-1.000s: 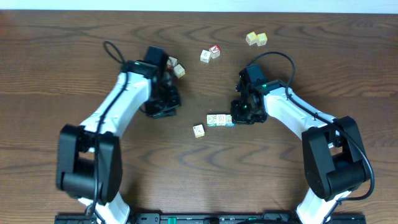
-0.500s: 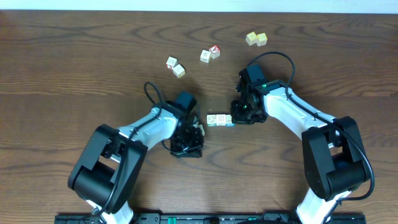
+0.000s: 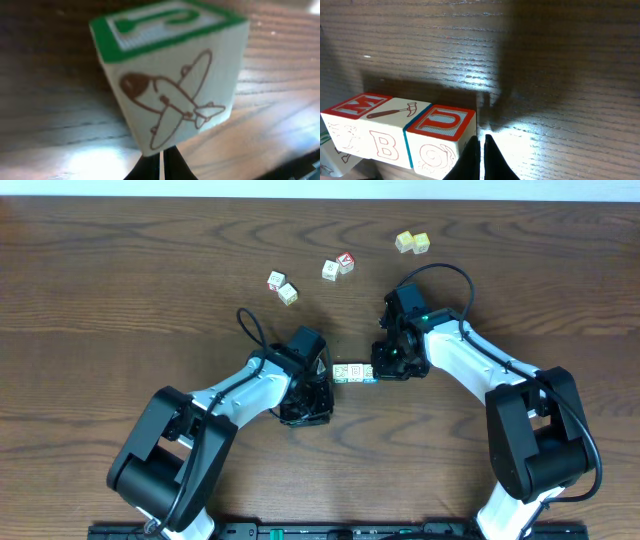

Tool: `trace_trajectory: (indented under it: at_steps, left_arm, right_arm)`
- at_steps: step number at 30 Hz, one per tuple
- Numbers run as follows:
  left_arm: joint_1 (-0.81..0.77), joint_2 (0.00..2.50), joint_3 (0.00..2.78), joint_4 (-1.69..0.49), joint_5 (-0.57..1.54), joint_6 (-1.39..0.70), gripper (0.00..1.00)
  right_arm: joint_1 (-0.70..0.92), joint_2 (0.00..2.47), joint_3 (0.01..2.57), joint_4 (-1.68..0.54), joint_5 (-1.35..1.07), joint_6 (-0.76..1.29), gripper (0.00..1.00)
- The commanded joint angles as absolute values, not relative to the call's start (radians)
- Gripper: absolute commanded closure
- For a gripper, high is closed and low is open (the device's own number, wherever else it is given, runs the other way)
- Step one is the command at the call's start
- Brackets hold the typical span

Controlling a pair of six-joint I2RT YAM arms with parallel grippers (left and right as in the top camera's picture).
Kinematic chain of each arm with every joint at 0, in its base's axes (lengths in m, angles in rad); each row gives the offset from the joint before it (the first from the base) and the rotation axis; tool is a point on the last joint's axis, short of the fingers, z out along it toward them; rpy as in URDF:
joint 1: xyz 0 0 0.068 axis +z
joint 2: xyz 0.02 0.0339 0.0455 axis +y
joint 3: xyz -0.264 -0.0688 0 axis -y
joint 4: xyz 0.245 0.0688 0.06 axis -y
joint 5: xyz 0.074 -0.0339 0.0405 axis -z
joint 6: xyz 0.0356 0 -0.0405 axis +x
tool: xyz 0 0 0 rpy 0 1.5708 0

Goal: Lift 4 blocks

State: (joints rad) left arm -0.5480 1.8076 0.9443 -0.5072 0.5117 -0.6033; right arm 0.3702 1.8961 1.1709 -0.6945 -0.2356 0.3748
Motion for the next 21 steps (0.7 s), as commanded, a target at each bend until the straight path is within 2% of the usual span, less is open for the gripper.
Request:
trace_trajectory:
  at_steps: [1,12,21]
  left_arm:
    - [-0.532,1.837,0.932,-0.492,0.32,-0.612,0.93]
    - [-0.452,1.837,0.934,-0.45,0.293,-0.612,0.93]
    - [-0.443,1.837,0.933,-0.379,0.294,-0.635,0.93]
  right_arm:
    - [0.374,1.891,1.169,-0.696,-0.236,0.365,0.96]
    - [0.374,1.891,1.169,-0.699,-0.233,0.358,0.97]
    - [0.374,1.891,1.169,-0.699,-0.233,0.358,0.97]
